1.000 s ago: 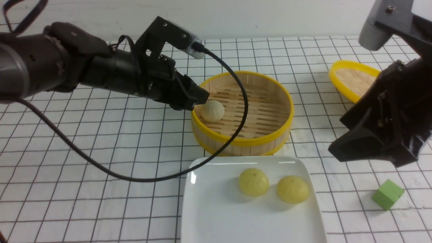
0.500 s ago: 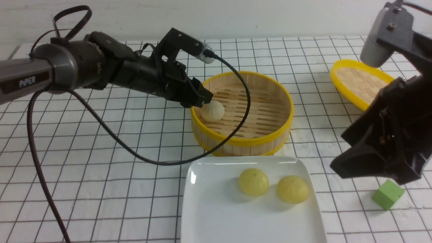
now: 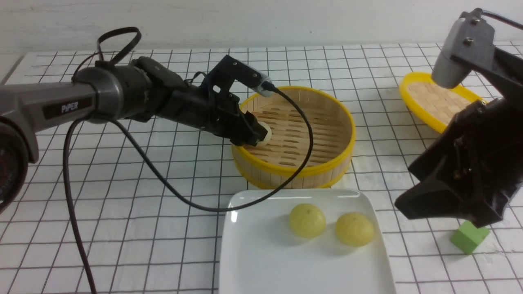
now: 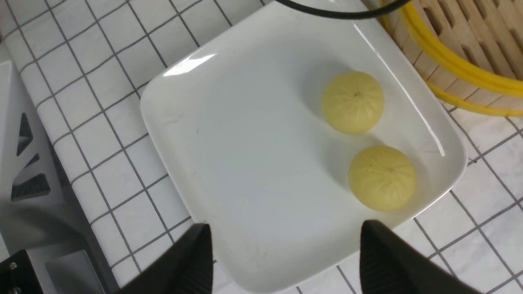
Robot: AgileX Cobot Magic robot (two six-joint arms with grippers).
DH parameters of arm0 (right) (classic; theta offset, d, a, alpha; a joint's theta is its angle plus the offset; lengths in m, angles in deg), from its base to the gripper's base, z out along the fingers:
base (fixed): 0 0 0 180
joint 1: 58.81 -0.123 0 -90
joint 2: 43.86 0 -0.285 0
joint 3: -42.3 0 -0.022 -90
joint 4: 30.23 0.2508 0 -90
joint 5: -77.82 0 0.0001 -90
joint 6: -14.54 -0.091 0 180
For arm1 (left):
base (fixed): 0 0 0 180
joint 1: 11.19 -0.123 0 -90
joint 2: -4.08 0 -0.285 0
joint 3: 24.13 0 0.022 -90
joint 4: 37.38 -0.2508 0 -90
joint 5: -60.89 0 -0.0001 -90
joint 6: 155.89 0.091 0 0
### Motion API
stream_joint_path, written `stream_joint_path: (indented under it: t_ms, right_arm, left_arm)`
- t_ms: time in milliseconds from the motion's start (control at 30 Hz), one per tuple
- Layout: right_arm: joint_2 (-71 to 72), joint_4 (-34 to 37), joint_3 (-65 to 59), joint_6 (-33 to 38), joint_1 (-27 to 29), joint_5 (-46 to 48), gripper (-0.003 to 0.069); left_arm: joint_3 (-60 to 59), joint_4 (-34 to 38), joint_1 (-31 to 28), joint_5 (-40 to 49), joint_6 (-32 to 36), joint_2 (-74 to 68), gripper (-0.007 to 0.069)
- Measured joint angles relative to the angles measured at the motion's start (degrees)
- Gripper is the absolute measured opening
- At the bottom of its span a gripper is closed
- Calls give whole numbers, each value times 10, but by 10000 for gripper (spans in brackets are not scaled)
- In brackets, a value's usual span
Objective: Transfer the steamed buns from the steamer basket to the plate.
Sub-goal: Use the left arm to grab the steamed stuffed bun that is closest to it, then use the left arm to put the steamed stuffed bun into the plate
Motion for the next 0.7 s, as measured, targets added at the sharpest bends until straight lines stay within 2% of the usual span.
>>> stream_joint_path:
  t_ms: [200, 367, 400, 567, 700]
  right_arm:
    - [0, 0, 0, 0, 0, 0, 474]
    - [0, 4, 0, 0, 0, 0, 474]
    - [0, 4, 0, 0, 0, 0, 474]
    - [0, 5, 0, 0, 0, 0, 472]
    - [0, 5, 0, 0, 0, 0, 453]
  left_arm:
    - [1, 0, 0, -25, 2, 0, 333]
    - [1, 0, 4, -35, 2, -2, 69]
    - [1, 2, 4, -33, 0, -2, 45]
    - [1, 2, 4, -13, -13, 23, 22]
    - [0, 0, 4, 10, -36, 98, 23]
